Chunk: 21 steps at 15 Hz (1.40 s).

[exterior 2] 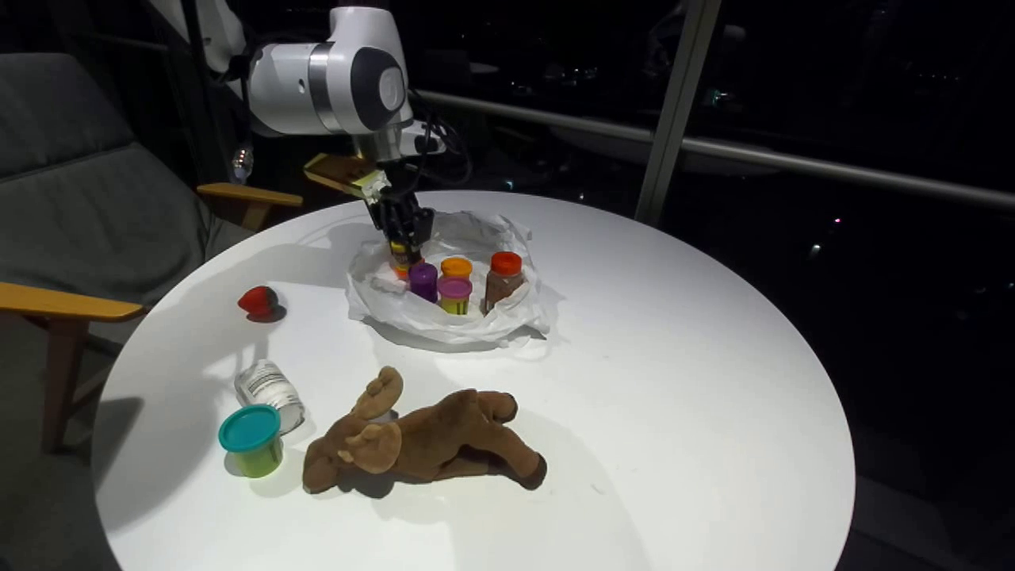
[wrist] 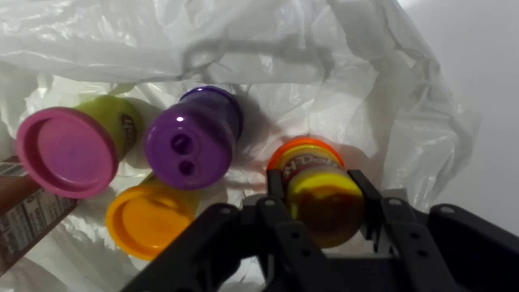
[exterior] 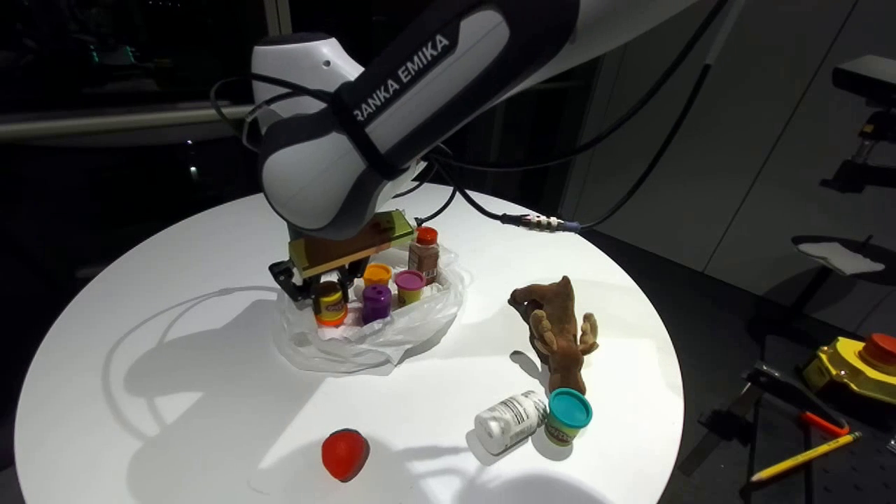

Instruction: Put all the objects in the plastic bag

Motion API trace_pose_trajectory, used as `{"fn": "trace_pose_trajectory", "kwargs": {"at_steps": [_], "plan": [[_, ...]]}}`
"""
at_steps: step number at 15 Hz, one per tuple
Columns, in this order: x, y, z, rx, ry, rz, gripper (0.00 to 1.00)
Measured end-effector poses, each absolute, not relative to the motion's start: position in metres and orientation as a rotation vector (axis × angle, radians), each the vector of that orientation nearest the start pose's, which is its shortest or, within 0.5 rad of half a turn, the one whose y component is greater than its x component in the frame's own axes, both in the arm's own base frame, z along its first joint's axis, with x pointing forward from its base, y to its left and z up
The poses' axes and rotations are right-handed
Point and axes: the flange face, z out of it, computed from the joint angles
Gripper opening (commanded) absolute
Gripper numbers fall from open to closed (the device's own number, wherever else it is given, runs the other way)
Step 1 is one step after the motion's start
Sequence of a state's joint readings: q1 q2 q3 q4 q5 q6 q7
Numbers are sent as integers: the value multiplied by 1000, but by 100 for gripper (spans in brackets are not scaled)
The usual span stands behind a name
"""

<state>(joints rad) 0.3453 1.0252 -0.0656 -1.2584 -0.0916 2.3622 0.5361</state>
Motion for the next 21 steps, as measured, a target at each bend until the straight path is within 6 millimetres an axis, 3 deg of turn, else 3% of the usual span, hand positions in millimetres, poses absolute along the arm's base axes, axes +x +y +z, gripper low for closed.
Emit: {"fn": "trace_pose_trajectory", "kwargs": {"at_steps": [4, 10, 13, 15, 21], "plan": [[726, 226, 142, -3201, 244, -223, 100], [722, 251, 194, -3183, 220, -305, 100], [693, 267, 212, -3184, 248, -264, 100], [666, 277, 211, -3194, 255, -199, 100], [578, 306, 161, -3168, 238, 100, 100]]}}
